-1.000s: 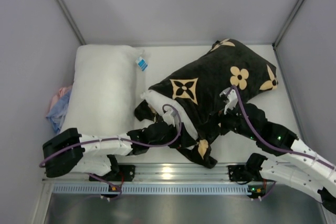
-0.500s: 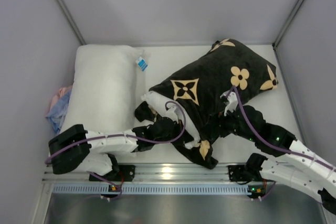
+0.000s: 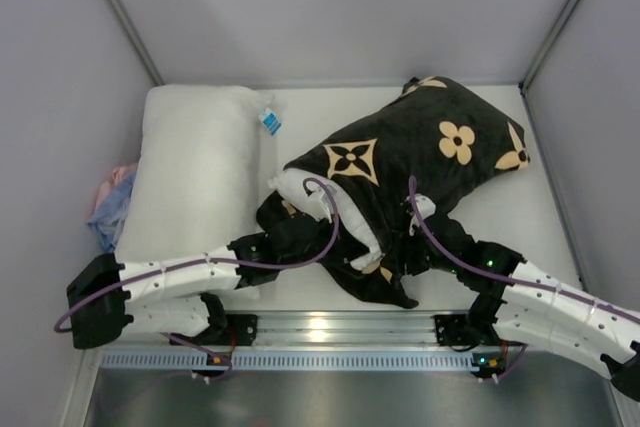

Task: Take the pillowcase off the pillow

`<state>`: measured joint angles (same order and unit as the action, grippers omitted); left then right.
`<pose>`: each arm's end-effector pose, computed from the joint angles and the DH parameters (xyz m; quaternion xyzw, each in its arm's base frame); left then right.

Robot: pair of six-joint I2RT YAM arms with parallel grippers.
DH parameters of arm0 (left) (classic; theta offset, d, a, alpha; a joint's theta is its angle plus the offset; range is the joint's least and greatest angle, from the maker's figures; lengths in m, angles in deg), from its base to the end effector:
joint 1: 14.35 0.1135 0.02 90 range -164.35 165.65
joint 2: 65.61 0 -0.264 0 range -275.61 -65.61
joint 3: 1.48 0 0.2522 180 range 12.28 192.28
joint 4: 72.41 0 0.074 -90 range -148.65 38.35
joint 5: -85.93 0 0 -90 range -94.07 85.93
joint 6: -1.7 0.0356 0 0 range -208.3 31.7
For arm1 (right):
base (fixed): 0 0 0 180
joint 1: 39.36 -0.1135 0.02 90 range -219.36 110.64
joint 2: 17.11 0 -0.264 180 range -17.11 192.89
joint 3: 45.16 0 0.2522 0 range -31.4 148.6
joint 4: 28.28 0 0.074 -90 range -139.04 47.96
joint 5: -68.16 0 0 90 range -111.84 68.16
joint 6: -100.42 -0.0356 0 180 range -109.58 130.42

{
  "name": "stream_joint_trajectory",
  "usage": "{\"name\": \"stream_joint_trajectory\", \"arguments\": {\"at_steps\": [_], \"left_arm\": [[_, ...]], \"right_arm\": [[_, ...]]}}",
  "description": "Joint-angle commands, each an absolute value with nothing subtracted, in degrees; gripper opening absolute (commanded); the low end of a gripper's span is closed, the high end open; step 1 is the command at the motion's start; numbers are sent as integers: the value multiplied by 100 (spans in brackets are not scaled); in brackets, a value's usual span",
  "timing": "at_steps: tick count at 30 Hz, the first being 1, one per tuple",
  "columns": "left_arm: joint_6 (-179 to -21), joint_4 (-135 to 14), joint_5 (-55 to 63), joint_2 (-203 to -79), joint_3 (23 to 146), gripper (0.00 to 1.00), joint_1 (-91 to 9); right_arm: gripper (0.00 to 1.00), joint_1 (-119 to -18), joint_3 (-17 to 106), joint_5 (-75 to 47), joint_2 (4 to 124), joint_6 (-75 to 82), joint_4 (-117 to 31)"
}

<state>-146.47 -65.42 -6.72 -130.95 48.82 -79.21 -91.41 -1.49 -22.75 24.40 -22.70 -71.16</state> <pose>0.1098 -0.2301 0.2469 0.0355 0.8283 -0.4820 0.2834 0.0972 0.1238 0.2265 -0.1462 0.8971 0.2768 0.3118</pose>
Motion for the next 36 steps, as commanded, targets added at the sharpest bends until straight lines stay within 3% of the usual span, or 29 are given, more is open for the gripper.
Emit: {"name": "stream_joint_trajectory", "arguments": {"at_steps": [1, 2, 5, 6, 14, 17, 19, 20, 22, 23, 27, 28, 32, 36], "left_arm": [[-14639, -7086, -434, -12530, 5192, 0, -7939], [-14700, -7148, -433, -12460, 5123, 0, -7957], [-14814, -7148, -240, -12100, 4938, 0, -8027], [-14850, -7148, -240, -11977, 4850, 0, -8036], [-15447, -6192, -740, -9509, 3367, 0, -8045], [-15702, -5692, -951, -8471, 2874, 0, -8045], [-15755, -5488, -1039, -8032, 2749, 0, -8045], [-15782, -5444, -1048, -7968, 2679, 0, -8036], [-15773, -5426, -1040, -8020, 2670, 0, -8045], [-15764, -5426, -1022, -8090, 2687, 0, -8045], [-15659, -5443, -960, -8678, 2836, 0, -8045], [-15633, -5452, -969, -8758, 2854, 0, -8036], [-15650, -5575, -952, -8996, 2819, 0, -8045], [-15764, -5584, -952, -8847, 2705, 0, -8045]], "right_arm": [[44, -9086, -187, -2736, 2883, -2368, -6385], [29, -9086, -169, -2868, 2981, -2412, -6297], [4, -9077, 59, -3483, 3315, -2482, -6147], [0, -9060, 129, -3902, 3368, -2535, -6146], [0, -7128, 429, -4012, 3685, -2395, -6155], [0, -6985, 385, -4179, 3554, -2237, -6155], [0, -7012, 341, -3418, 3457, -1905, -6007], [2, -7029, 341, -2971, 3439, -1772, -5893], [21, -7413, 489, -1880, 3317, -1465, -5874], [37, -7703, 594, -1824, 3246, -1385, -5978], [55, -9539, 1620, -3052, 2825, -1226, -6664], [57, -9595, 1798, -2950, 2806, -1173, -6735], [92, -9613, 2466, -2011, 3060, -910, -6516], [99, -9613, 3310, -1999, 4164, -533, -6384]]}}
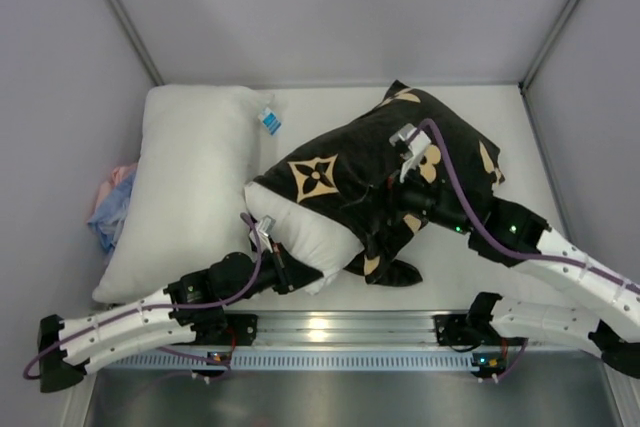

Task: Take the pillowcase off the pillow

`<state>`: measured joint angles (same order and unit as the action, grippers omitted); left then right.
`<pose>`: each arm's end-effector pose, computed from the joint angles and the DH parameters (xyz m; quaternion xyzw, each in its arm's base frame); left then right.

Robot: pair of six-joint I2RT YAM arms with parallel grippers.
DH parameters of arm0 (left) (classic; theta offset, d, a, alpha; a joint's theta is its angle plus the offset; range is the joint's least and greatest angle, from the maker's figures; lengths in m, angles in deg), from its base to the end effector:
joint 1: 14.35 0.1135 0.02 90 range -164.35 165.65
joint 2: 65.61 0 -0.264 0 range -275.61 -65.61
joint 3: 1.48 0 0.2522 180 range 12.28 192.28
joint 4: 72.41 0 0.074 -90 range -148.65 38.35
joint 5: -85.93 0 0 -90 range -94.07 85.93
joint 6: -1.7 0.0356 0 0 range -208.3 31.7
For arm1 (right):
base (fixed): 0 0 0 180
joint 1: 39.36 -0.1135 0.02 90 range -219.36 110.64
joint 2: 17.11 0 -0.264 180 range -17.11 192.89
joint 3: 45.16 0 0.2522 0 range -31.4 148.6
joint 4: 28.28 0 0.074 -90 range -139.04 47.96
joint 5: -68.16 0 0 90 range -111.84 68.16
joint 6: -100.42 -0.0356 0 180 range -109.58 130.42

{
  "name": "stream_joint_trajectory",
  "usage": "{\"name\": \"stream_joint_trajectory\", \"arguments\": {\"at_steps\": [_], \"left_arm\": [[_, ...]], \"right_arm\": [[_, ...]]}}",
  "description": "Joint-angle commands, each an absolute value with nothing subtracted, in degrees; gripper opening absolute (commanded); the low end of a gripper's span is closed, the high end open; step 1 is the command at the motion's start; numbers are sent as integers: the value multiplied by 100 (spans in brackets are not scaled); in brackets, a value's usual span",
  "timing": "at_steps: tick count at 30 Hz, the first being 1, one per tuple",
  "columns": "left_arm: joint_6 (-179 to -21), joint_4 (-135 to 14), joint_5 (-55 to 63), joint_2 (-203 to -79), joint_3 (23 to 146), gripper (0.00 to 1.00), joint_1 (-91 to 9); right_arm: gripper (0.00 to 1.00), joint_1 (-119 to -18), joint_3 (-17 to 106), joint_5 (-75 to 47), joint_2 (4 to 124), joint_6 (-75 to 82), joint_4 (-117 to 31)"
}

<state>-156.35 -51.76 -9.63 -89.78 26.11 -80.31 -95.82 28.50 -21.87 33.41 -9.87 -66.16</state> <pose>0.0583 -0.1223 0.2042 -0.0434 0.8034 -0.5302 0.2674 0.1050 0.1584 0.3885 -0.2457 0.7529 0.3789 0.4788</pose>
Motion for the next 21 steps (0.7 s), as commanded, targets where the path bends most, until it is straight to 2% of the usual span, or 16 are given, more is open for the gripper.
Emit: {"name": "stream_joint_trajectory", "arguments": {"at_steps": [1, 6, 9, 15, 17, 18, 19, 20, 21], "left_arm": [[-15782, -5593, -969, -8794, 2635, 0, -8045], [-15948, -5593, -996, -8548, 2424, 0, -8045], [-16037, -5593, -934, -8539, 2327, 0, -8054], [-16063, -5584, -934, -8486, 2327, 0, -8062], [-16019, -5593, -960, -8530, 2362, 0, -8062], [-16002, -5584, -969, -8556, 2406, 0, -8062], [-15993, -5593, -978, -8583, 2432, 0, -8062], [-15984, -5593, -969, -8652, 2450, 0, -8062], [-15967, -5584, -969, -8688, 2511, 0, -8062]], "right_arm": [[99, -9613, 3503, -2017, 4456, -444, -6392], [99, -9622, 4664, -2561, 6352, -84, -6384], [93, -9622, 5094, -2939, 7109, 205, -6262], [82, -9622, 5263, -2721, 7850, 453, -6059], [71, -9631, 5140, -2755, 7965, 462, -6059], [62, -9631, 5105, -2851, 8061, 427, -6050], [25, -9622, 5070, -3035, 8106, 392, -6041], [14, -9622, 5017, -3532, 8167, 339, -6041], [9, -9613, 4999, -3781, 8185, 287, -6032]]}}
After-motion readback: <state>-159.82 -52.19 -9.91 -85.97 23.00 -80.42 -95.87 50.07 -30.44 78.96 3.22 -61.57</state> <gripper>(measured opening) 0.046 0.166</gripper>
